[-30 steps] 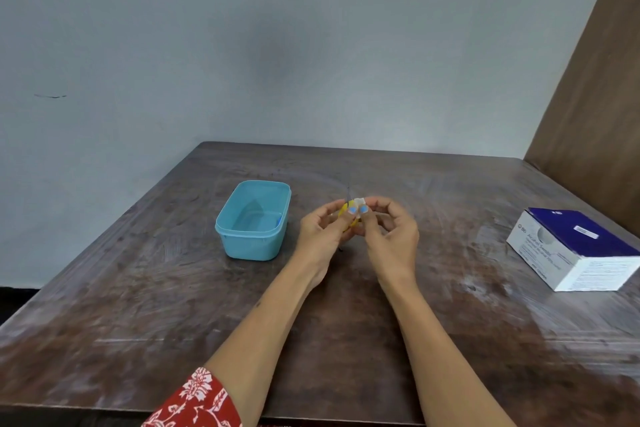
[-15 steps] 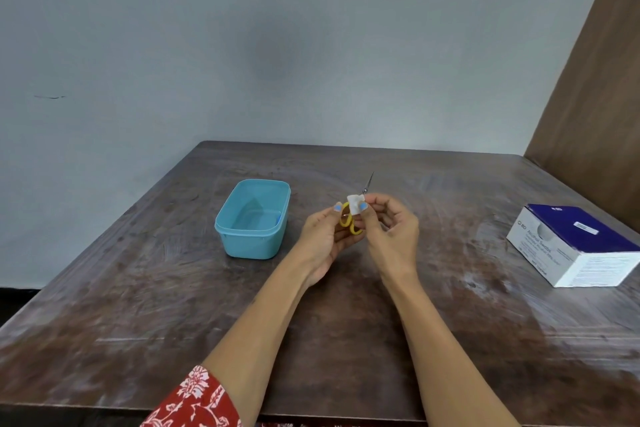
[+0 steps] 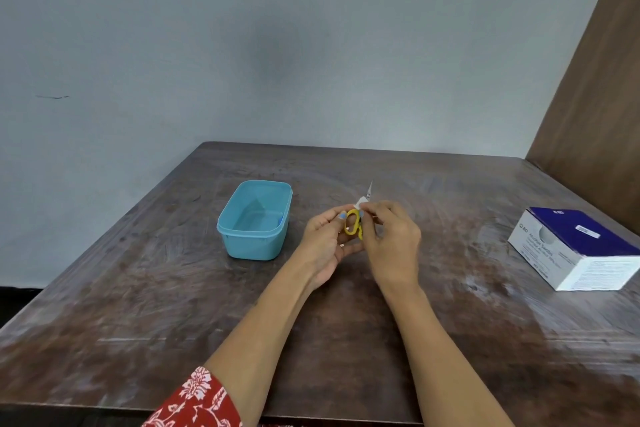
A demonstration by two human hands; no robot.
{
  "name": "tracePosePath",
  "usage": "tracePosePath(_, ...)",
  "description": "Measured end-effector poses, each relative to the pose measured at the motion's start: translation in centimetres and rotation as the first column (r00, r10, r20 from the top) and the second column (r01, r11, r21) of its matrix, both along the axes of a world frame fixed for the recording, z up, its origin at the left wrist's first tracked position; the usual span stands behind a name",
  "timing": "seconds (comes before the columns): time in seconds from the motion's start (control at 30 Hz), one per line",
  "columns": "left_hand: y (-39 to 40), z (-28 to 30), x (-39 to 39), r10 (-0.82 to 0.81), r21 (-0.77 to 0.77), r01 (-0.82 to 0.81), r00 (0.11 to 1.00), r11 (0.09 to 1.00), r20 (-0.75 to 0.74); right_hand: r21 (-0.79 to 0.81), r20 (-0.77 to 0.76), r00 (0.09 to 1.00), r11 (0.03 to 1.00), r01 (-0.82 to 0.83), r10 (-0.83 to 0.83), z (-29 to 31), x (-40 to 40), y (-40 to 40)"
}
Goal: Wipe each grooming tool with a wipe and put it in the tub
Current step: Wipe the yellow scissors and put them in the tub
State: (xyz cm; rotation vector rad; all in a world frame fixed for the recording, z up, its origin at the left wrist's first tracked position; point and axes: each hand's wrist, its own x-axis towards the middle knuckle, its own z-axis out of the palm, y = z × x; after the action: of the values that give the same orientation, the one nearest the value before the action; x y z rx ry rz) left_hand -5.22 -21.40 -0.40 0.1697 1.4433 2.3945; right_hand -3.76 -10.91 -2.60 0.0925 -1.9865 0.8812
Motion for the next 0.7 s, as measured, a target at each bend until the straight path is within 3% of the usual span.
tracePosePath(0.2, 0.1, -0.1, 0.3, 0.005, -0.018, -0.006, 1.0, 1.0, -0.03, -0.018, 0.027, 1.0, 1.0, -0.011, 0.011, 0.1, 0.1, -0.1)
tracePosePath(0.4, 0.2, -0.2, 0.1, 0.043, -0.01, -0.043, 0.999, 0.999, -0.022, -0.24, 0.014, 1.0, 0.971, -0.022, 0.026, 0.4, 0.2, -0.1)
tracePosePath(0.57, 0.2, -0.4, 0.4, 0.027, -0.115, -0.036, 0.997, 0.993, -0.078, -0.453, 0.005, 0.999, 0.89, -0.039, 0.046, 1.0, 0.5, -0.1)
tracePosePath(0.7, 0.3, -0.5, 0.4, -0.004, -0.089, -0.002, 0.997, 0.996, -0.071, -0.536, -0.035, 0.998, 0.842, -0.06, 0.049, 1.1, 0.5, 0.0)
